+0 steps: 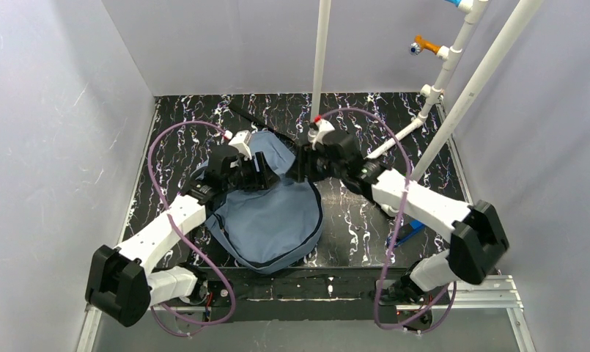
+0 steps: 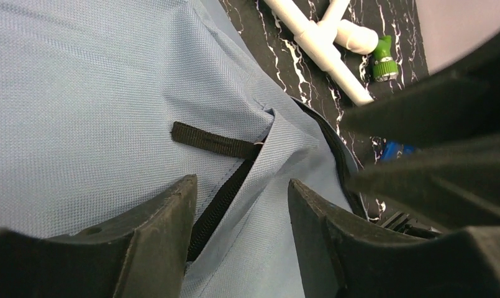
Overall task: Pack the student bag
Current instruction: Unzip the student bag at the center of the board.
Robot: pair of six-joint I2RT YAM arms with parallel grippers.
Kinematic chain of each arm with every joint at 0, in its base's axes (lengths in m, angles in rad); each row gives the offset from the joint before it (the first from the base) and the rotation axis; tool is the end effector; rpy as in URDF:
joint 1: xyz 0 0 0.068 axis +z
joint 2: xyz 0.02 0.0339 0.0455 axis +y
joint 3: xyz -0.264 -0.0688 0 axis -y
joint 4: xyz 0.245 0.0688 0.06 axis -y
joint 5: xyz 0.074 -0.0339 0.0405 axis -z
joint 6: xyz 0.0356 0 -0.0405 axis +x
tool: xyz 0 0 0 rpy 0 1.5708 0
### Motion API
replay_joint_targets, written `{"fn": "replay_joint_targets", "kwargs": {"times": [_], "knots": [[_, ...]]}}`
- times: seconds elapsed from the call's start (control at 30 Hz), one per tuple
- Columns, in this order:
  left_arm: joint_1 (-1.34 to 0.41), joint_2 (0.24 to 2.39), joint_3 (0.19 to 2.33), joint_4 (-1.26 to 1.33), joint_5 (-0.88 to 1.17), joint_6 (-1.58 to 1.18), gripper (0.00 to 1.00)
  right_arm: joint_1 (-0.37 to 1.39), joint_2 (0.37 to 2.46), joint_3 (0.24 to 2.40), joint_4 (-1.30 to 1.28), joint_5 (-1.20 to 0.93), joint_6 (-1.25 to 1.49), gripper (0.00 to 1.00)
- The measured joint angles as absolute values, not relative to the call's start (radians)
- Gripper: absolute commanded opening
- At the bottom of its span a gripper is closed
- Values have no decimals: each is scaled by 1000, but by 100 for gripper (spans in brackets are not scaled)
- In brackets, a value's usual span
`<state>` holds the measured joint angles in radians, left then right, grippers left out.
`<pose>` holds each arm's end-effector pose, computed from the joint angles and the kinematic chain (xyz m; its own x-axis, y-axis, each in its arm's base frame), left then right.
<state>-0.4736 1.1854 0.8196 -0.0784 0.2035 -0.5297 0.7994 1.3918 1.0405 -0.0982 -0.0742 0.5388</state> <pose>0.2364 -0.1292 0.2797 -0.6378 -0.2292 -0.7353 0.3324 0.7793 -0.5312 0.2228 0.2329 0.2977 -0.6507 0.0648 -0.7565 -0.4982 0.7155 0.4898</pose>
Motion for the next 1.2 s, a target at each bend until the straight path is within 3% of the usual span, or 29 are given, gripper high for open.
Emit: {"fn": "replay_joint_targets", "kwargs": {"times": [0.1,0.2,0.3,0.37,0.6,0.73,0.8,0.93,1.07,1.2], "knots": [[-476,1146,777,-42,193,-540,56,795,1511,1187,-106,-84,529,62],[-476,1142,773,-35,194,-548,50,795,1620,1317,-113,-110,514,53],[-476,1137,773,-45,189,-554,43,799,1701,1392,-114,-146,500,31],[-474,1133,773,-60,176,-561,35,809,1717,1386,-128,-155,492,22],[-472,1131,784,-125,147,-584,33,875,1610,1102,46,-51,455,1],[-472,1132,784,-130,158,-586,32,881,1575,1007,141,2,440,1],[-467,1136,784,-128,167,-586,32,881,1573,979,185,15,437,10],[-459,1145,785,-121,191,-579,17,880,1573,975,191,20,438,36],[-450,1166,799,-137,212,-560,7,870,1574,1040,95,-8,442,45],[-445,1166,799,-143,218,-548,6,865,1583,1142,-4,-59,408,47]]}}
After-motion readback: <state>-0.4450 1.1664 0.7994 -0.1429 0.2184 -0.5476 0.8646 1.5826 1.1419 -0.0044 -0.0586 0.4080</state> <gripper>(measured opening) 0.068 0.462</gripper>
